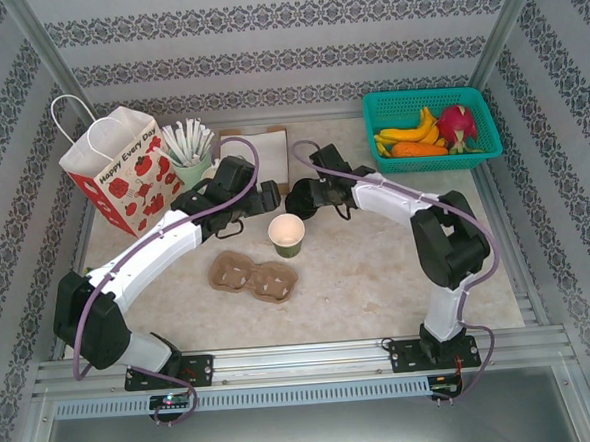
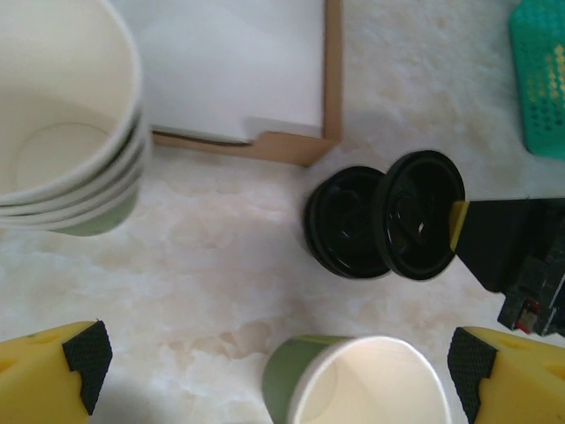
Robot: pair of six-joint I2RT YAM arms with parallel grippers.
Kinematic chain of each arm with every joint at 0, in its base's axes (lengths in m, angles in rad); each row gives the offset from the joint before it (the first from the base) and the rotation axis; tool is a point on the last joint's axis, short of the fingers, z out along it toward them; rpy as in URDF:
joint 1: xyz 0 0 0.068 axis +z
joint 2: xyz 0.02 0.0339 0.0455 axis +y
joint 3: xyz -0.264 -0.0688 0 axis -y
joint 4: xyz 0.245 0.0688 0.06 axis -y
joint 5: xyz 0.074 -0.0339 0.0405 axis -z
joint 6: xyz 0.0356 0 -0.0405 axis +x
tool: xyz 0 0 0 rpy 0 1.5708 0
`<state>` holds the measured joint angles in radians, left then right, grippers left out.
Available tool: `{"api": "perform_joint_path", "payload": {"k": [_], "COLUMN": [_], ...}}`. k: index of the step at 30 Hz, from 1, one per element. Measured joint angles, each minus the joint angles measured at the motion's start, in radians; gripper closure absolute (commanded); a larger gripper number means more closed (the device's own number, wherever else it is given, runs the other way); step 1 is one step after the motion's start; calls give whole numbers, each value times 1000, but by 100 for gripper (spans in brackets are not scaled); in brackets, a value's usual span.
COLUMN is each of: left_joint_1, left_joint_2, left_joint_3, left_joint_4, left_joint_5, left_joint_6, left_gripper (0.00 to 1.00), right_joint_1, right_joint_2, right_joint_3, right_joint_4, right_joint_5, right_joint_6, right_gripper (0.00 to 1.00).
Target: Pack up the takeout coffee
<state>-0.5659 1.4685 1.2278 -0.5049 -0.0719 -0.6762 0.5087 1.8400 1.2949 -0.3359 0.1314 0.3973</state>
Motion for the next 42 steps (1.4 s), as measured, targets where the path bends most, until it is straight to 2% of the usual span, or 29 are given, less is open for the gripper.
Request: {"api": "perform_joint_path", "payload": {"k": [6,10,15,22,25,30,42], "left_joint_1": [2,5,5,5,4,-2,-30], "left_joint_2": [62,93,107,111,137,167,241], "left_joint_3": [53,79,90,14,8,9,49], "left_joint_4": [51,71,117,323,373,387,395], "left_joint_5": [135,198,246,286,282,240,199], "left_joint_6": [45,69,65,-27,-53,-74,-61], "left_gripper": [0,4,9,21,23,40,69], "right_joint_1": [18,33,39,59,79,85,85], "right_joint_2": [-105,-154,-193,-211,-211,-211,-211], "right_joint_3": [-35,-43,-43,-43,-43,-43,-43], "right_joint_4": [37,42,42,52,57,61,82], "right_joint_5": [39,57,65,94,112,141,153], "right_joint_6": [7,25,73,135,150,167,187], "right_gripper": [86,86,86,86,86,87,86]}}
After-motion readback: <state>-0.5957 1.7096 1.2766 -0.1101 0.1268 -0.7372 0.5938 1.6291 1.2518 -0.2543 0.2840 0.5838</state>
